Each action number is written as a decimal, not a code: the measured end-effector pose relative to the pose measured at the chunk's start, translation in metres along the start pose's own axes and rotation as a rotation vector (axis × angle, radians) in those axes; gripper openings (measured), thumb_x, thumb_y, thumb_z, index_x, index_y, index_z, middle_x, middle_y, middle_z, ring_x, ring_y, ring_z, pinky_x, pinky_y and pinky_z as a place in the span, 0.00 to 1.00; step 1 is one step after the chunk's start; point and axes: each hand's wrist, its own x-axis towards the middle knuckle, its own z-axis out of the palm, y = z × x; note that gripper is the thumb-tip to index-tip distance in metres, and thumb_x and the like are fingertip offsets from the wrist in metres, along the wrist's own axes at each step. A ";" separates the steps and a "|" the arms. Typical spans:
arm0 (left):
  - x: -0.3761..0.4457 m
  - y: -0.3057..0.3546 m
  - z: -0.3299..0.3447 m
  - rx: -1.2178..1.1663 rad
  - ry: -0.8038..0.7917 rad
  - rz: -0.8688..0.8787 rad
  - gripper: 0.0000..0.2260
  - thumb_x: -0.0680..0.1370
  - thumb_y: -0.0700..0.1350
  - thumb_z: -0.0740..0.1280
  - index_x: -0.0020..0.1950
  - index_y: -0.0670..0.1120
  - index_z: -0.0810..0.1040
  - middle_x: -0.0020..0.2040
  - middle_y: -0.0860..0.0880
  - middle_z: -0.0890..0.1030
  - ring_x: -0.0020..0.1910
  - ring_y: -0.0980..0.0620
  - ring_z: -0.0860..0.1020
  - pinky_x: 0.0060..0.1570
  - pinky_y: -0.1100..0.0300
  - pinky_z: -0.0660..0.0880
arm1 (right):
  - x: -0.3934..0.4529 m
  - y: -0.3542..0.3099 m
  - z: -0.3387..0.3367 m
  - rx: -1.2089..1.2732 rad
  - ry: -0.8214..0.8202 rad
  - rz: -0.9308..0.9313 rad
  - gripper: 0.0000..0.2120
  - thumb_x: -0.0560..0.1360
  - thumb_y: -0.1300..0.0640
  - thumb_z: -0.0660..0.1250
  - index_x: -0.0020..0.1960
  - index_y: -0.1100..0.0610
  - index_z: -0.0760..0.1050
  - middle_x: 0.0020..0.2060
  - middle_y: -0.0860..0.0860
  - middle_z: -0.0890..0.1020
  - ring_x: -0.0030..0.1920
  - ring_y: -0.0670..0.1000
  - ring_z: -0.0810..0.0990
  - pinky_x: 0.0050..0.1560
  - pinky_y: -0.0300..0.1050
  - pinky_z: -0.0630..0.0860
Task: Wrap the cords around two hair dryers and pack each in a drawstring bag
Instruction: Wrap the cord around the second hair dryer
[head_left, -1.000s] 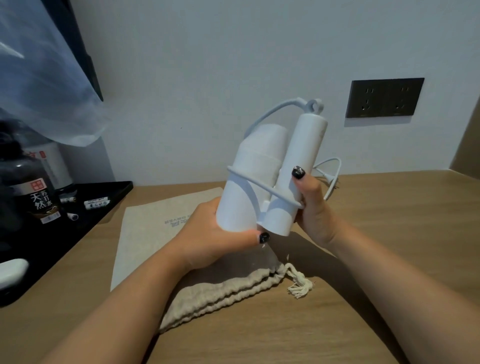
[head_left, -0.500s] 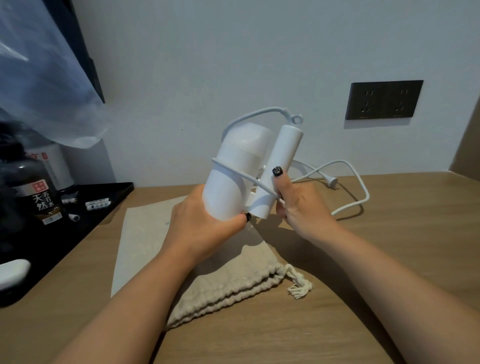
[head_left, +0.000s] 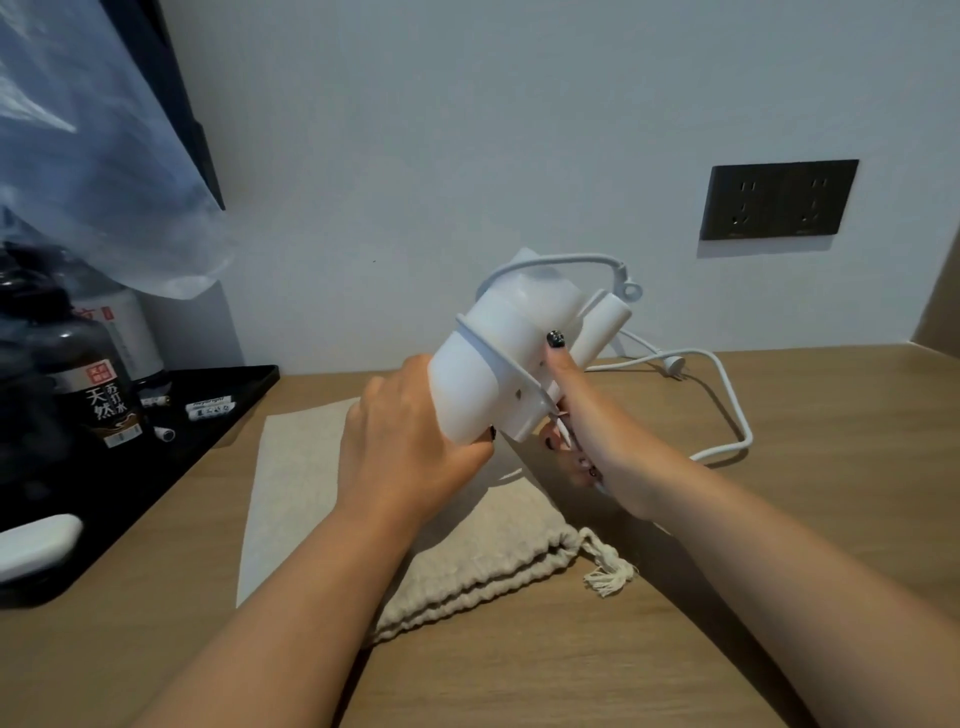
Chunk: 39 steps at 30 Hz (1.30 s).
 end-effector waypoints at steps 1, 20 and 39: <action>0.000 0.000 0.001 0.007 -0.010 -0.004 0.31 0.65 0.57 0.74 0.63 0.49 0.69 0.51 0.49 0.77 0.51 0.45 0.73 0.40 0.54 0.69 | 0.000 0.001 0.000 0.010 0.006 -0.002 0.33 0.70 0.24 0.52 0.45 0.54 0.72 0.35 0.53 0.68 0.26 0.48 0.62 0.28 0.42 0.60; 0.006 0.003 -0.014 -1.368 -0.447 -0.531 0.24 0.70 0.55 0.74 0.60 0.43 0.77 0.55 0.43 0.82 0.53 0.45 0.82 0.47 0.52 0.81 | 0.001 -0.005 -0.009 0.371 0.134 -0.156 0.16 0.81 0.45 0.57 0.45 0.56 0.72 0.26 0.50 0.63 0.21 0.45 0.57 0.23 0.37 0.54; 0.006 0.007 -0.008 -1.411 -0.309 -0.547 0.32 0.63 0.58 0.77 0.62 0.47 0.74 0.61 0.43 0.78 0.54 0.46 0.82 0.45 0.53 0.81 | -0.003 -0.002 0.002 0.031 0.012 0.079 0.25 0.83 0.44 0.49 0.58 0.62 0.74 0.28 0.50 0.72 0.23 0.46 0.63 0.27 0.39 0.61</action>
